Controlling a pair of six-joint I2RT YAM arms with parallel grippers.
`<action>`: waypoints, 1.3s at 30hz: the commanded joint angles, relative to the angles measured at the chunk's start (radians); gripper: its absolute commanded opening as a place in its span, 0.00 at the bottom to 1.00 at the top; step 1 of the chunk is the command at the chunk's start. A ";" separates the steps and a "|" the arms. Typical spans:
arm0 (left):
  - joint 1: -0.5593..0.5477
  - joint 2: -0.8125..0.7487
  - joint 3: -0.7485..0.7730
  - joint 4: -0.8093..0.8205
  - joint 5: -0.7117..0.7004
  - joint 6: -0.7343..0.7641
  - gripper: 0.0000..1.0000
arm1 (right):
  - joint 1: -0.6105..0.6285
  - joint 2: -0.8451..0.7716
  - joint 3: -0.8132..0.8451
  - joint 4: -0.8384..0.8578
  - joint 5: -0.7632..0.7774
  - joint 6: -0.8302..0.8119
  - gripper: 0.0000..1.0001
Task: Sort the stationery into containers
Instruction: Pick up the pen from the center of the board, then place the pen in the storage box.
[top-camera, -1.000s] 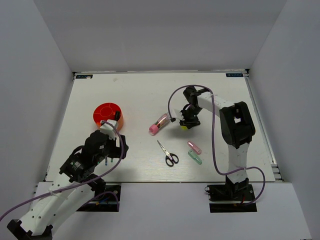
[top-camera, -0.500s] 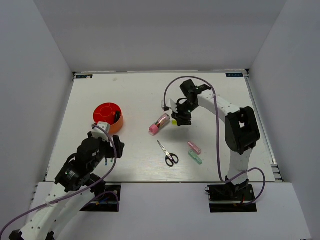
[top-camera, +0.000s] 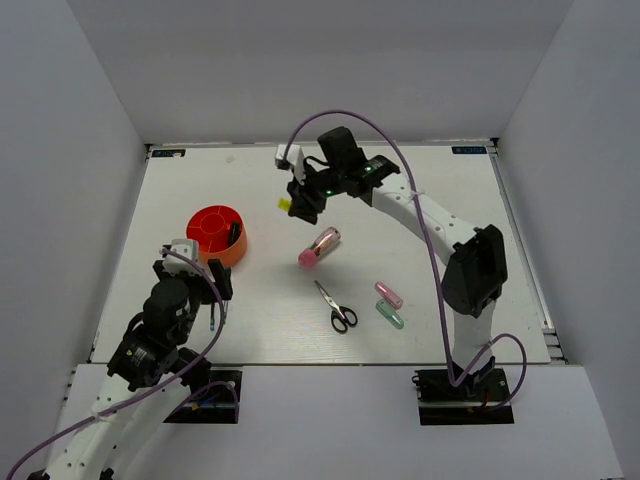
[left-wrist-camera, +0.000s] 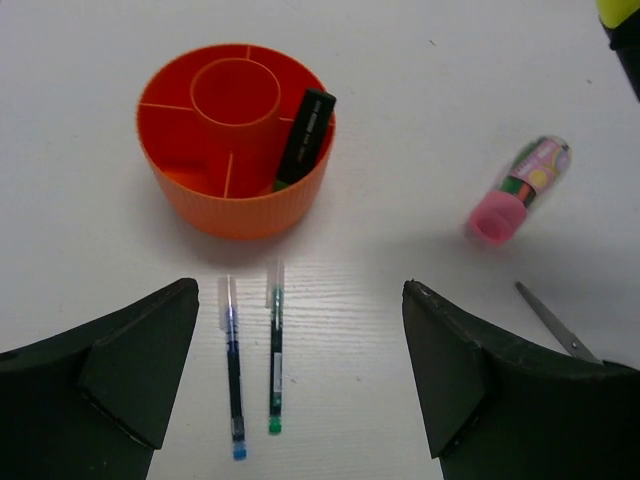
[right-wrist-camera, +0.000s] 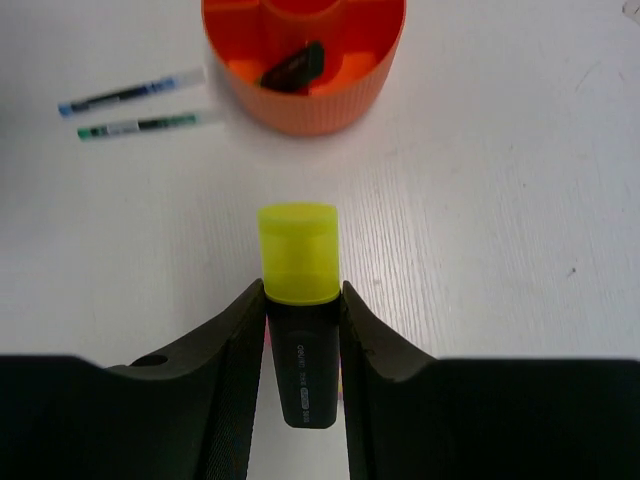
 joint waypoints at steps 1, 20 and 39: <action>0.004 -0.008 0.006 0.066 -0.124 0.012 0.93 | 0.049 0.084 0.133 0.135 0.051 0.217 0.00; 0.057 -0.042 -0.005 0.202 -0.202 0.086 0.94 | 0.161 0.394 0.290 0.707 0.025 0.898 0.00; 0.195 -0.050 -0.026 0.189 -0.061 0.006 0.94 | 0.219 0.449 0.332 0.793 0.102 0.815 0.00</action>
